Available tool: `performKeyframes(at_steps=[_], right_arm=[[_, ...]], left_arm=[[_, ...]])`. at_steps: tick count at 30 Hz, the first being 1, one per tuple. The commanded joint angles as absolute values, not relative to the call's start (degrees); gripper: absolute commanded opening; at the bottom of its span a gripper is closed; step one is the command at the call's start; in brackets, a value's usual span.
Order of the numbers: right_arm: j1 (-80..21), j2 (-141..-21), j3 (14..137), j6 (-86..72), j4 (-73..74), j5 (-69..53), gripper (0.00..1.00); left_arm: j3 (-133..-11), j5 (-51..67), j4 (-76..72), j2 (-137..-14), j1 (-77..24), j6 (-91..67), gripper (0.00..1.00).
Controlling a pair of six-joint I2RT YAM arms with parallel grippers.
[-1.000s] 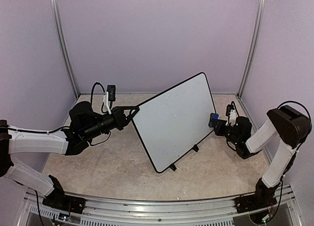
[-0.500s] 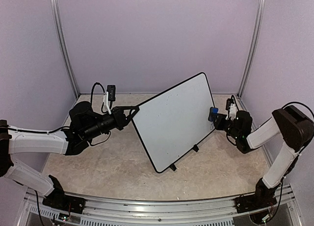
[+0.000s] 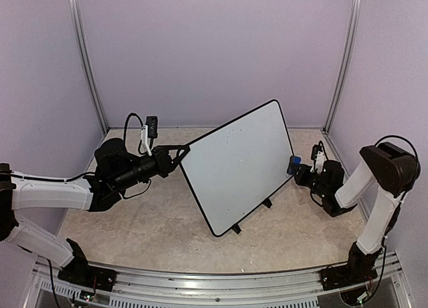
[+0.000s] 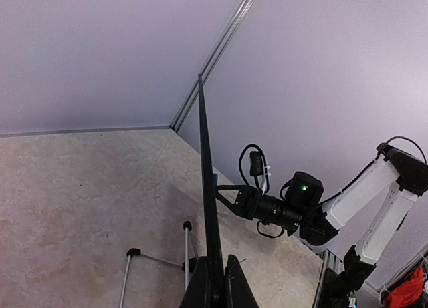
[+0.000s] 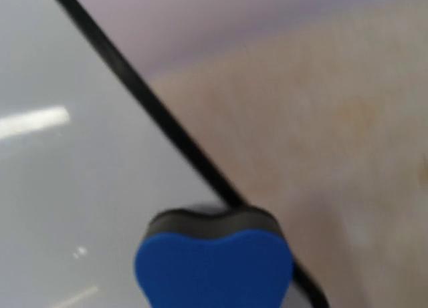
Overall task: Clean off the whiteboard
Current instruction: Erase the whiteboard at the center of the board.
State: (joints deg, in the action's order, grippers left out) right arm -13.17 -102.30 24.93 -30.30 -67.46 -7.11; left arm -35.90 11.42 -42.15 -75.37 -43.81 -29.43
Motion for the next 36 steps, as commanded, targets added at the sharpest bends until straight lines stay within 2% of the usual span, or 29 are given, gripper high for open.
performKeyframes(at_steps=[1, 6, 14, 18, 22, 30, 36], right_arm=[[-12.74, -107.83, 20.8, -35.19, -76.41, -9.73, 0.22], [-12.68, -108.92, 19.98, -35.93, -78.71, -10.15, 0.22], [-12.32, -99.61, 27.27, -30.34, -63.76, -7.12, 0.23], [-11.08, -98.68, 29.96, -29.93, -61.36, -7.62, 0.23], [-10.84, -101.77, 28.98, -30.73, -63.99, -8.94, 0.23], [-10.89, -110.8, 22.68, -35.96, -78.17, -12.41, 0.22], [-10.89, -106.89, 25.05, -34.45, -73.01, -11.57, 0.22]], left_arm=[[-33.62, 20.48, -35.42, -76.03, -45.57, -24.7, 0.0], [-33.66, 20.35, -35.42, -76.09, -45.53, -24.7, 0.0], [-33.75, 20.32, -35.44, -76.73, -45.53, -24.65, 0.0], [-33.75, 20.31, -35.33, -76.56, -45.46, -24.52, 0.0], [-33.75, 20.28, -35.24, -76.3, -45.44, -24.52, 0.0], [-33.92, 20.57, -35.35, -76.79, -45.44, -24.52, 0.0], [-33.93, 20.44, -35.35, -77.15, -45.44, -24.52, 0.0]])
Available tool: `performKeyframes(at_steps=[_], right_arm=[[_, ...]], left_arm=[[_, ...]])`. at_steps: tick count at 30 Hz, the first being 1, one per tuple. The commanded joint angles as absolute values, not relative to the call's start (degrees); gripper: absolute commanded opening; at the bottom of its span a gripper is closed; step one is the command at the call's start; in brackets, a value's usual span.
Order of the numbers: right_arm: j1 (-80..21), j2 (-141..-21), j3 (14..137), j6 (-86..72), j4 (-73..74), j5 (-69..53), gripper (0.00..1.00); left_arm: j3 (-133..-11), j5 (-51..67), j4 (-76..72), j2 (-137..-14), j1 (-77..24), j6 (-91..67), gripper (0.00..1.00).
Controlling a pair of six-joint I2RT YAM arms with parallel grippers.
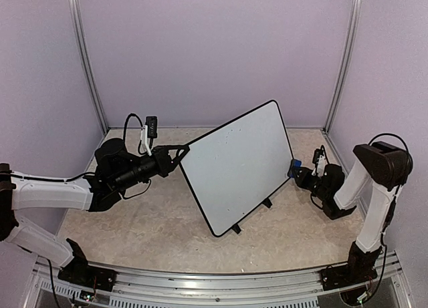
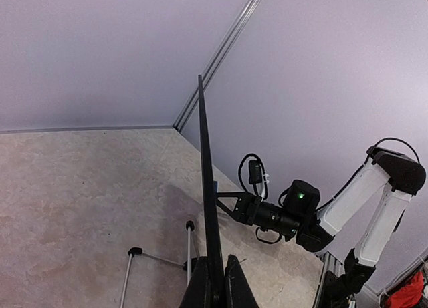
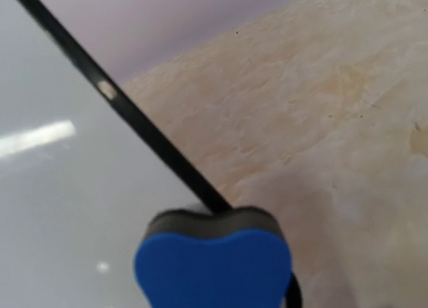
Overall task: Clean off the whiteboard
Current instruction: Erase the whiteboard at the center of the board.
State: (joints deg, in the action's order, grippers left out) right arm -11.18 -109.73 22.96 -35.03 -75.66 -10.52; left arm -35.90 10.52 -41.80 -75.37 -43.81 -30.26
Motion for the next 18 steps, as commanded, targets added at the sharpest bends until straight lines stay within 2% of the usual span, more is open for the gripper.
performKeyframes(at_steps=[1, 10, 18], right_arm=[[-10.84, -105.74, 25.99, -33.97, -71.23, -11.14, 0.22], [-10.17, -100.67, 32.68, -31.33, -61.58, -9.87, 0.23], [-10.0, -107.5, 24.74, -33.63, -70.98, -10.09, 0.23]], left_arm=[[-33.93, 20.47, -35.31, -77.16, -45.4, -24.52, 0.0], [-33.77, 20.33, -35.21, -76.58, -45.35, -24.43, 0.0], [-33.75, 20.37, -35.11, -76.16, -45.34, -24.39, 0.0]])
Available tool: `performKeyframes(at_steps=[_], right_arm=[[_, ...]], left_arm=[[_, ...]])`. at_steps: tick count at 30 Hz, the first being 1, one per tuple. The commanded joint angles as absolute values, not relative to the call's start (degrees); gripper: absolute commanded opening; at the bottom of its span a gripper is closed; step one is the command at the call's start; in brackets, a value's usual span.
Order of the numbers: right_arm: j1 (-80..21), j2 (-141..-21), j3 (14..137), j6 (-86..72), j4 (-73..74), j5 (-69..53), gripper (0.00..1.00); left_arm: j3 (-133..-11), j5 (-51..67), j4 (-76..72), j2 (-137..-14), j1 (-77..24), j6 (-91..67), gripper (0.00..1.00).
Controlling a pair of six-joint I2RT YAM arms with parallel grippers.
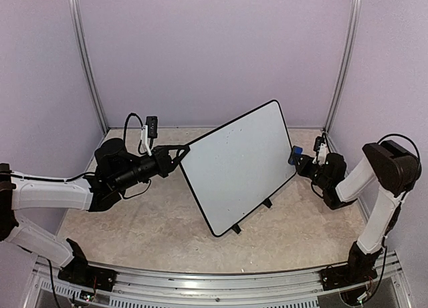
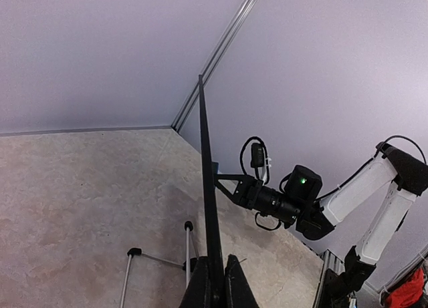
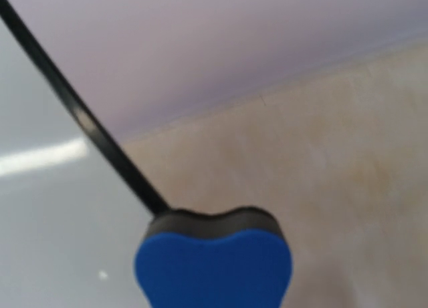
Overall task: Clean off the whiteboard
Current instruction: Erase the whiteboard at the center of the board.
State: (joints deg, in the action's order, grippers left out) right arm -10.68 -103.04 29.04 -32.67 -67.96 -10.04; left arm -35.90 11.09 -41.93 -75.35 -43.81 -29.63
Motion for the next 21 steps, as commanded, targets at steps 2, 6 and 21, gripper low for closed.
performKeyframes(at_steps=[2, 6, 21], right_arm=[[-10.02, -109.19, 22.9, -33.92, -74.65, -11.42, 0.22], [-10.02, -109.96, 22.92, -35.59, -75.82, -12.6, 0.22], [-9.2, -106.11, 26.42, -38.31, -74.55, -12.54, 0.22]], left_arm=[[-33.83, 20.59, -35.28, -76.37, -45.35, -24.52, 0.0], [-33.93, 20.87, -35.37, -76.81, -45.35, -24.67, 0.0], [-33.75, 20.64, -35.24, -76.29, -45.35, -24.52, 0.0]])
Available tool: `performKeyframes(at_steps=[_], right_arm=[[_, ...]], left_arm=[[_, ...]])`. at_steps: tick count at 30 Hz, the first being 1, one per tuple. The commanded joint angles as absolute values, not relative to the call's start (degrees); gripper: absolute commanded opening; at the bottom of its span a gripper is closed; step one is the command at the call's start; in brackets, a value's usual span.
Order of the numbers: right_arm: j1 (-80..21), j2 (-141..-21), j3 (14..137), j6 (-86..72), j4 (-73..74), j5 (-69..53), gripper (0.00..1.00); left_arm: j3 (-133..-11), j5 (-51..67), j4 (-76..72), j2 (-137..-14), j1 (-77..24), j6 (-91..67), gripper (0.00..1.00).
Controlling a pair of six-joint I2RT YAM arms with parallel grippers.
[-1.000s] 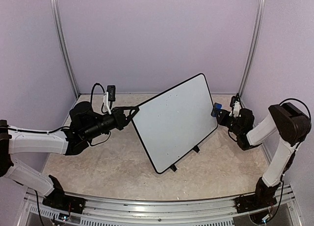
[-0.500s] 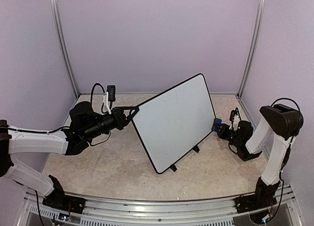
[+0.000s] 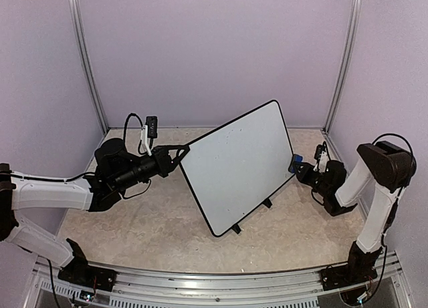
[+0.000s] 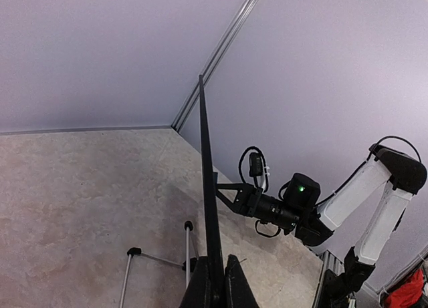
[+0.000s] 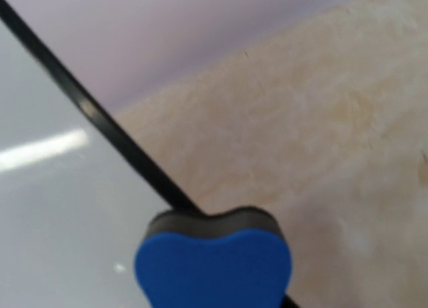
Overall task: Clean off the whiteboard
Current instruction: Erase the whiteboard at the center of the board.
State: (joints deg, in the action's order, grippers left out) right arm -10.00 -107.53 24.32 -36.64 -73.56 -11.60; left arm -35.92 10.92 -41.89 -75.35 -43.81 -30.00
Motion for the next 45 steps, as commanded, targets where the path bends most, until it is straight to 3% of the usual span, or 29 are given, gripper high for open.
performKeyframes(at_steps=[1, 11, 30, 45], right_arm=[[-9.15, -106.16, 26.71, -38.43, -74.41, -12.64, 0.22], [-10.25, -111.83, 25.26, -41.18, -81.2, -15.02, 0.21], [-20.38, -114.25, 19.01, -43.47, -89.71, -7.85, 0.21], [-10.09, -111.35, 21.88, -46.53, -82.15, -10.46, 0.21]], left_arm=[[-33.75, 20.6, -35.16, -76.21, -45.35, -24.52, 0.0], [-33.75, 20.51, -35.15, -75.94, -45.35, -24.48, 0.0], [-33.79, 20.66, -35.42, -76.44, -45.35, -24.61, 0.0], [-33.75, 20.52, -35.07, -75.88, -45.35, -24.44, 0.0]])
